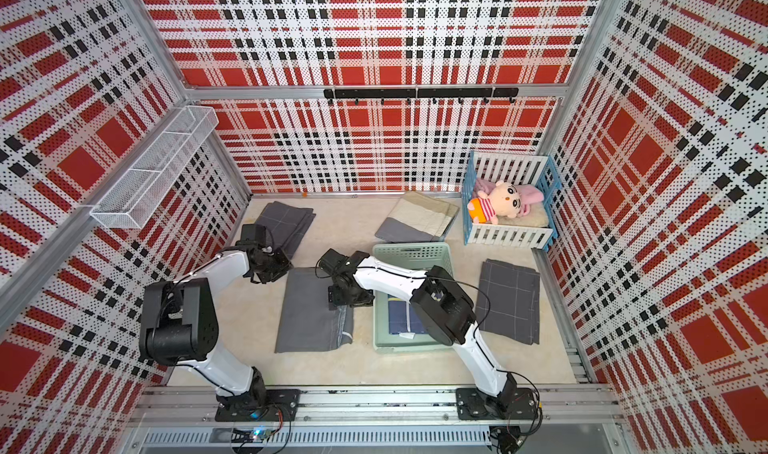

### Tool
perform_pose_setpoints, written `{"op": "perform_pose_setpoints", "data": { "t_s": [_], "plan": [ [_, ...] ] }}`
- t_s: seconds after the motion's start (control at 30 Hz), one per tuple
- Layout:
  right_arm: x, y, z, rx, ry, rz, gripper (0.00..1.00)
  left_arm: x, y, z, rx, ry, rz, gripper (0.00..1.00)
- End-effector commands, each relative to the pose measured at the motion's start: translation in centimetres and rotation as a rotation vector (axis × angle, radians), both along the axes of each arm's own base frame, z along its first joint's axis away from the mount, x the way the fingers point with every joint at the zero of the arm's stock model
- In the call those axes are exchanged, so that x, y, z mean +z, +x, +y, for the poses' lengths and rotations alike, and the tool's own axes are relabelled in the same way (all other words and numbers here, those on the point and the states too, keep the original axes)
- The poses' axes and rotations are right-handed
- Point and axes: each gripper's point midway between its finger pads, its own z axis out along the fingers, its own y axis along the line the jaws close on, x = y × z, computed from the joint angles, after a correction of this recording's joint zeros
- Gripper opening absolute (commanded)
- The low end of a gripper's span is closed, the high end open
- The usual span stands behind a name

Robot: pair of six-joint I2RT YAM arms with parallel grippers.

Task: Put the folded pillowcase in the basket
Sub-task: Pick up the pillowcase at the center of the board.

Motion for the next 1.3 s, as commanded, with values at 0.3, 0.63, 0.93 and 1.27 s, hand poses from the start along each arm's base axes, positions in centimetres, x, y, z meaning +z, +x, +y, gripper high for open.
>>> {"op": "perform_pose_setpoints", "data": {
  "t_s": [0.3, 0.63, 0.93, 1.27],
  "plan": [
    [2.1, -1.1, 4.0, 0.134, 0.227, -0.028, 0.92, -2.5, -0.6, 0.9, -0.031, 0.044, 0.071, 0.34],
    [1.7, -0.9, 1.7, 0.085, 0.034, -0.038, 0.92, -3.5, -1.1, 0.6, -0.057, 0.02, 0.083, 0.35],
    [0.9, -1.5, 1.2, 0.075, 0.015, -0.016, 0.92, -4.7, -2.1, -0.8, -0.089, -0.023, 0.099, 0.35],
    [0.4, -2.1, 1.4, 0.081, 0.02, 0.009, 0.92, -5.4, -2.8, 0.0, -0.052, -0.017, 0.122, 0.0]
  ]
}}
